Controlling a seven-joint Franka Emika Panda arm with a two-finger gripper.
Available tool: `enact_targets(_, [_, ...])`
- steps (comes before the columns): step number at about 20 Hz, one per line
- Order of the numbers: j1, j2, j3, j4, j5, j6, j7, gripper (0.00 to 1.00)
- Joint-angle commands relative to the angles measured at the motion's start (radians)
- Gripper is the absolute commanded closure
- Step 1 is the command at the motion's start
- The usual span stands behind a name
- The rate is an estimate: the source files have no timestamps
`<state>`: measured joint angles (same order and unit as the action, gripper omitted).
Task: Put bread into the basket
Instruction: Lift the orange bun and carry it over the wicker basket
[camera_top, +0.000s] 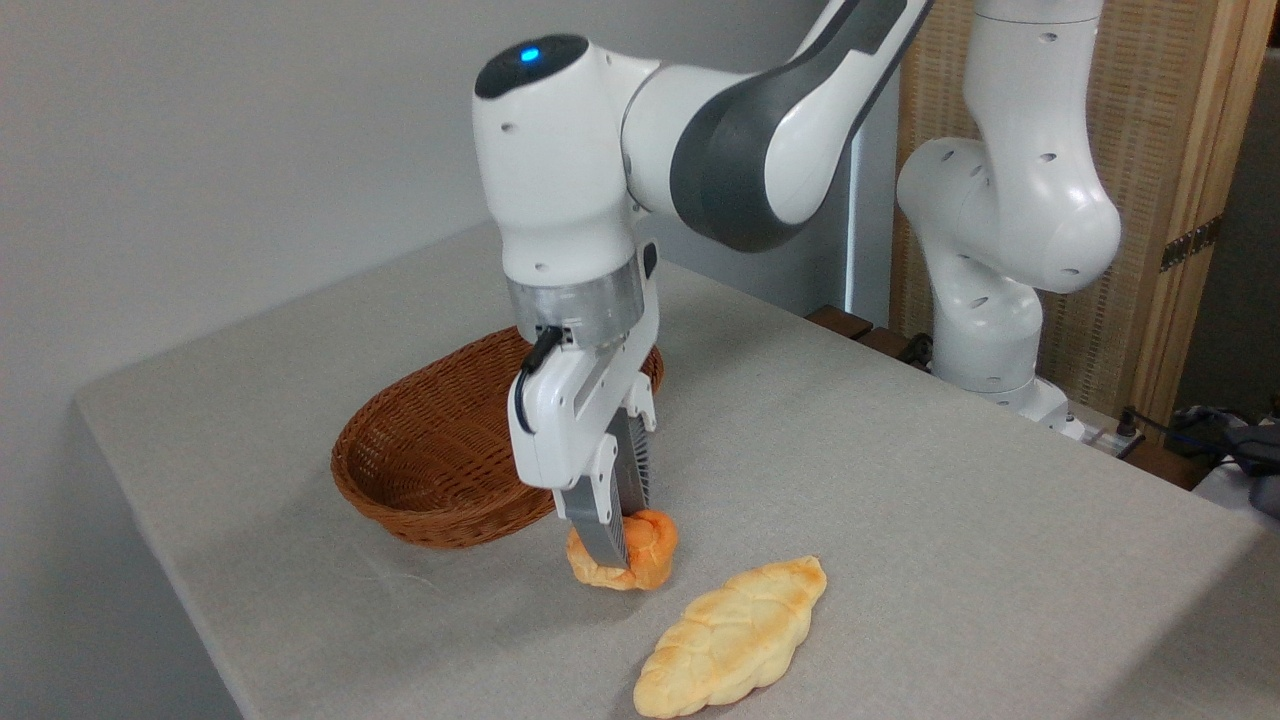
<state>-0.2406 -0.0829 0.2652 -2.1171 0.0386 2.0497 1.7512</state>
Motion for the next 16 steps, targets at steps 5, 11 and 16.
enact_targets(5, [-0.012,-0.012,-0.009,0.127,-0.017,-0.102,-0.400,0.63])
enact_targets(11, [-0.014,-0.006,-0.096,0.184,-0.026,-0.157,-0.636,0.60])
enact_targets(16, [-0.014,-0.006,-0.164,0.238,-0.026,-0.215,-0.731,0.60])
